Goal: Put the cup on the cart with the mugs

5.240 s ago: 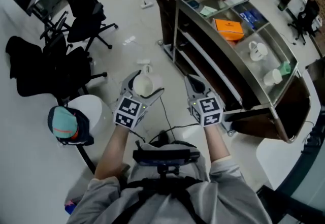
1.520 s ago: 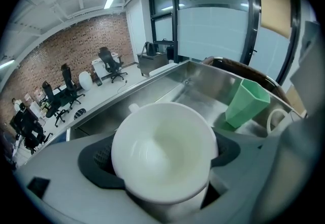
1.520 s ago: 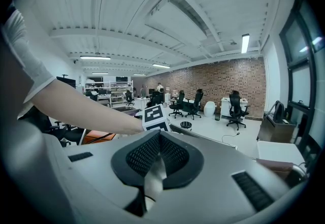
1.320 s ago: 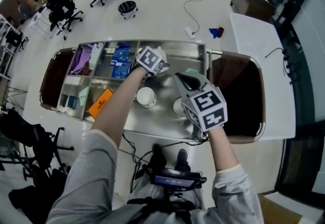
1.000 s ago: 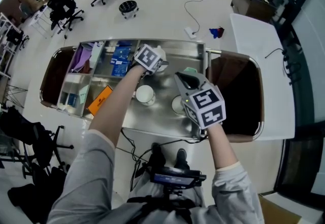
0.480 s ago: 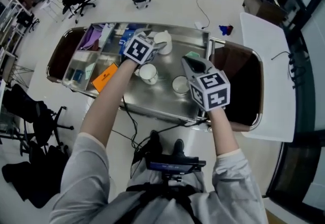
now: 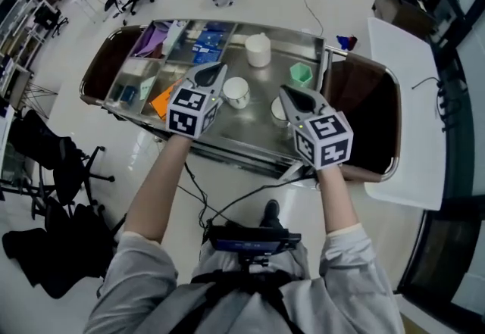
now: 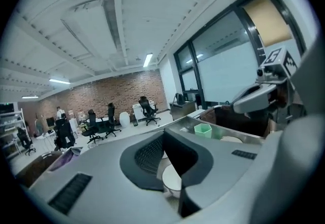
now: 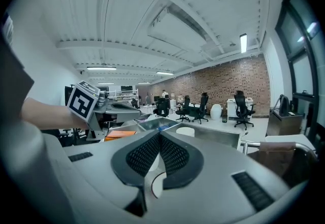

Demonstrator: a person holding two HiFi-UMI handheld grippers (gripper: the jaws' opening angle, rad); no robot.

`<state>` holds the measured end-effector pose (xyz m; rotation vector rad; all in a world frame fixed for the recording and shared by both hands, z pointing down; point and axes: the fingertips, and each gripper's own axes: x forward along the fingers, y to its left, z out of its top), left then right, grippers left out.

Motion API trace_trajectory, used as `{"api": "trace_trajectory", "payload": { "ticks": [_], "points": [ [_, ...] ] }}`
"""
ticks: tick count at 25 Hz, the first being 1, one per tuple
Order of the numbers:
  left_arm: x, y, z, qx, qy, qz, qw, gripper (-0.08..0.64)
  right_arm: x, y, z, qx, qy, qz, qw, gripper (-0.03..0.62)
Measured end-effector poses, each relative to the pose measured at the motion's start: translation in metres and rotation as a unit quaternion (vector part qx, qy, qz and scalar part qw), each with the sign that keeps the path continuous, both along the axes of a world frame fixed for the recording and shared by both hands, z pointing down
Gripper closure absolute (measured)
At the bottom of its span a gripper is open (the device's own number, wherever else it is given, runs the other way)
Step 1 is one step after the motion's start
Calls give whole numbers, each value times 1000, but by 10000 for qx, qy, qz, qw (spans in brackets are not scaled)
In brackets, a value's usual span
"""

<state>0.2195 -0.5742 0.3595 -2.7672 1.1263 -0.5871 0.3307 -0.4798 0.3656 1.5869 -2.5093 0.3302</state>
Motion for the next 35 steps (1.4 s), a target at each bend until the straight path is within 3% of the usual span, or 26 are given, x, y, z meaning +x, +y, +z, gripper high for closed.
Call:
{"api": "trace_trajectory", "payload": {
  "ticks": [3,9,13,20,35],
  "points": [
    [-27,27,8,-203,343,-79,9992,560,-15,16,3,25,-11,96,9999,591],
    [-101,71,28,-430,621,-306,9967,560,-65,52,26,-150,-94,242,9995,591],
    [-155,97,53,-585,571,-392,9959,560,-93,75,52,-335,-96,361,9987,591],
    [-224,135,73,-806,661,-583,9928,560,-109,112,69,-493,-254,657,9963,592],
    [-290,183,91,-1031,972,-704,9874,560,-155,155,81,-542,-149,713,9959,592]
  ]
}}
